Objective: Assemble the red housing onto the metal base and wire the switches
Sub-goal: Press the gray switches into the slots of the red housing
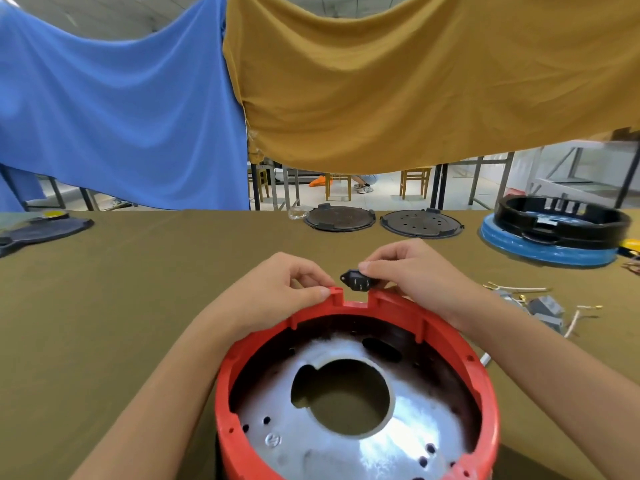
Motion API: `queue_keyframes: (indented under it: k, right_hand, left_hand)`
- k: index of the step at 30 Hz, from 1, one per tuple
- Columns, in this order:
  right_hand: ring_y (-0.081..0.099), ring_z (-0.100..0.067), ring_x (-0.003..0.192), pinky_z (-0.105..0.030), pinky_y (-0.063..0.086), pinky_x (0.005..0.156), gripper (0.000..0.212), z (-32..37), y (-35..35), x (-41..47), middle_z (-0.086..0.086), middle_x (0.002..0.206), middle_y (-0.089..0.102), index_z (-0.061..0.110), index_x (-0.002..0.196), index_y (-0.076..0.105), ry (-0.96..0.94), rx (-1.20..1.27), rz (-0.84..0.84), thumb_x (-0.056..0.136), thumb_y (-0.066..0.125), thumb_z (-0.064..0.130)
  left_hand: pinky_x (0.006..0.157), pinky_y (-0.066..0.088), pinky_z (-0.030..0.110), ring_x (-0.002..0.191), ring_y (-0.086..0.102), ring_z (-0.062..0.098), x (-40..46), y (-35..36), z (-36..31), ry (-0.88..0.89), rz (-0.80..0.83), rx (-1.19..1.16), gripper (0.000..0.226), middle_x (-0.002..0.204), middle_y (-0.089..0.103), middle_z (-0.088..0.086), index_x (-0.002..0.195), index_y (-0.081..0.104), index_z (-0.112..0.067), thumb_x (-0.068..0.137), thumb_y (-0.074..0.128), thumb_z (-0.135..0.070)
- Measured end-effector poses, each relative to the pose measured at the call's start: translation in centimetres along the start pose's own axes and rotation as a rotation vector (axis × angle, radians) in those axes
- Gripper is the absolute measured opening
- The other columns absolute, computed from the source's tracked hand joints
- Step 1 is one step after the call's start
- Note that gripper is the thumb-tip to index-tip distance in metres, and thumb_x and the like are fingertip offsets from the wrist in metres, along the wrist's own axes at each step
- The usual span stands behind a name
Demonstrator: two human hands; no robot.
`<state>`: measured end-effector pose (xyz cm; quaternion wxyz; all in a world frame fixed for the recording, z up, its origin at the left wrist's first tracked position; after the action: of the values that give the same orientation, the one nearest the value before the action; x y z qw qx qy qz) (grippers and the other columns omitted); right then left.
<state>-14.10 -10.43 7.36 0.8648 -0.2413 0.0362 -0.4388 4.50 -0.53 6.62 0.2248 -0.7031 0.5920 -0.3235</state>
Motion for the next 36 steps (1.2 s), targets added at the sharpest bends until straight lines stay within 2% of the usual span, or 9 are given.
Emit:
queue_keyframes:
  k: [2,6,12,16,18,24,27,33,36]
  right_hand:
    - [0.062,-0.016,0.069,-0.042,0.055,0.081,0.019,0.6,0.4,0.8,-0.014,0.085,0.075,0.013,0.081,0.077,-0.015,-0.021,0.007,0.09,0.069,0.027]
    - [0.062,-0.008,0.067,-0.021,0.05,0.068,0.018,0.8,1.3,1.6,-0.005,0.079,0.075,0.016,0.082,0.077,-0.078,-0.121,0.043,0.091,0.068,0.028]
    - [0.071,-0.015,0.075,-0.03,0.06,0.075,0.018,1.1,-0.4,2.7,-0.008,0.089,0.074,0.014,0.079,0.075,0.043,0.397,0.119,0.094,0.065,0.019]
    - [0.065,-0.006,0.07,-0.018,0.052,0.068,0.016,0.2,0.7,2.6,-0.004,0.086,0.075,0.012,0.088,0.074,0.007,-0.007,0.03,0.094,0.065,0.024]
    - [0.061,-0.003,0.066,-0.013,0.046,0.062,0.019,0.1,1.1,2.5,-0.002,0.084,0.076,0.012,0.09,0.076,0.001,-0.087,0.034,0.093,0.065,0.028]
    - [0.064,-0.008,0.071,-0.015,0.049,0.068,0.021,-0.1,0.9,2.3,-0.007,0.084,0.077,0.009,0.084,0.074,0.025,0.06,0.098,0.095,0.062,0.022]
    - [0.067,-0.021,0.085,-0.03,0.054,0.085,0.02,-0.4,0.6,2.3,-0.016,0.091,0.076,0.01,0.08,0.072,0.096,0.24,0.18,0.095,0.062,0.015]
    - [0.067,-0.021,0.082,-0.032,0.056,0.083,0.015,-0.8,0.4,2.2,-0.017,0.097,0.075,0.009,0.089,0.075,0.098,0.38,0.278,0.095,0.063,0.015]
    - [0.065,-0.025,0.086,-0.041,0.052,0.092,0.015,-1.0,0.4,2.4,-0.018,0.098,0.073,0.008,0.092,0.075,0.109,0.419,0.267,0.094,0.063,0.016]
  left_hand:
    - [0.068,0.052,0.027,0.066,0.064,0.006,-0.1,-0.4,0.3,-0.009,-0.004,0.028,0.012,0.079,0.072,-0.013,0.098,0.076,-0.032,0.092,0.067,-0.026]
    - [0.066,0.046,0.021,0.062,0.061,-0.003,0.0,-0.7,0.7,-0.014,-0.04,0.069,0.009,0.079,0.072,-0.014,0.096,0.075,-0.031,0.09,0.068,-0.027]
    - [0.059,0.044,0.015,0.058,0.06,-0.003,0.2,-0.4,0.6,0.008,-0.111,0.151,0.011,0.076,0.07,-0.015,0.094,0.074,-0.031,0.09,0.066,-0.024]
    - [0.058,0.048,0.014,0.061,0.062,-0.001,0.3,-0.1,0.5,0.008,-0.138,0.19,0.014,0.076,0.069,-0.016,0.094,0.073,-0.031,0.09,0.064,-0.021]
    - [0.06,0.049,0.016,0.062,0.062,-0.001,0.3,0.0,0.5,0.0,-0.129,0.183,0.013,0.076,0.069,-0.016,0.095,0.072,-0.031,0.09,0.063,-0.023]
    - [0.077,0.051,0.021,0.082,0.062,-0.001,0.4,0.2,-0.1,0.048,-0.12,0.122,0.018,0.092,0.068,-0.014,0.11,0.065,-0.037,0.093,0.062,-0.031]
    - [0.079,0.049,0.02,0.086,0.063,0.003,0.3,0.1,-0.4,0.09,-0.101,0.069,0.019,0.092,0.069,-0.014,0.109,0.067,-0.039,0.096,0.06,-0.027]
    - [0.09,0.054,0.04,0.09,0.071,0.019,0.5,-0.1,-1.0,0.168,-0.161,-0.122,0.012,0.09,0.076,-0.005,0.098,0.074,-0.022,0.095,0.063,-0.018]
    - [0.085,0.057,0.032,0.09,0.072,0.018,0.7,0.0,-0.6,0.185,-0.168,-0.208,0.011,0.089,0.077,-0.001,0.097,0.074,-0.018,0.094,0.064,-0.017]
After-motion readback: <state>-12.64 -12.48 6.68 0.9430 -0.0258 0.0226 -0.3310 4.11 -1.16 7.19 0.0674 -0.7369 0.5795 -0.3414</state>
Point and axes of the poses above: each hand's wrist, its own x-axis towards the middle knuckle, its own y-axis out of the palm, z = x × y, the point moved 1 cm from there along x, towards the middle knuckle
